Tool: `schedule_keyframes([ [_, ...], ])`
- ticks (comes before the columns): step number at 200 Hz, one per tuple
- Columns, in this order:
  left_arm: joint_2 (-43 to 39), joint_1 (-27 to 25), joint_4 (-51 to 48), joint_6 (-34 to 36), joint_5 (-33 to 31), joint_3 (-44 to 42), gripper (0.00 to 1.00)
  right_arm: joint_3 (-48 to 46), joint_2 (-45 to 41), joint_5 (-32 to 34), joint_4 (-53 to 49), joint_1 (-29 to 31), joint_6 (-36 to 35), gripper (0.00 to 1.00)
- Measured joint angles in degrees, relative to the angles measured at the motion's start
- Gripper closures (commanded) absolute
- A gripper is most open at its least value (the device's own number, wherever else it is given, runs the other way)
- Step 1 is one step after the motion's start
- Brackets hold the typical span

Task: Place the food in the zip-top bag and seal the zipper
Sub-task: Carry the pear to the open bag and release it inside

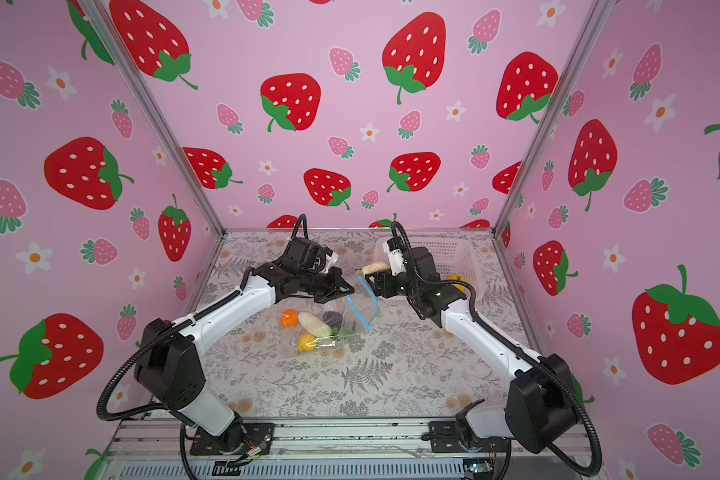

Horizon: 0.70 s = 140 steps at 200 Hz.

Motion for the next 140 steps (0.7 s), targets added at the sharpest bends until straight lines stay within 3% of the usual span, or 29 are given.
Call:
schedule_keyframes([
  [72, -3.3, -0.1, -0.6, -0.2, -1.0, 0.2, 1.0, -7.2, 0.8, -5.2, 3.5, 1.7, 3.2, 0.3],
  [140, -5.0, -1.0, 0.0, -0.6, -1.4, 0.2, 1.0, -4.9, 8.1, -9.6, 6.8, 3.3, 4.2, 0.31],
])
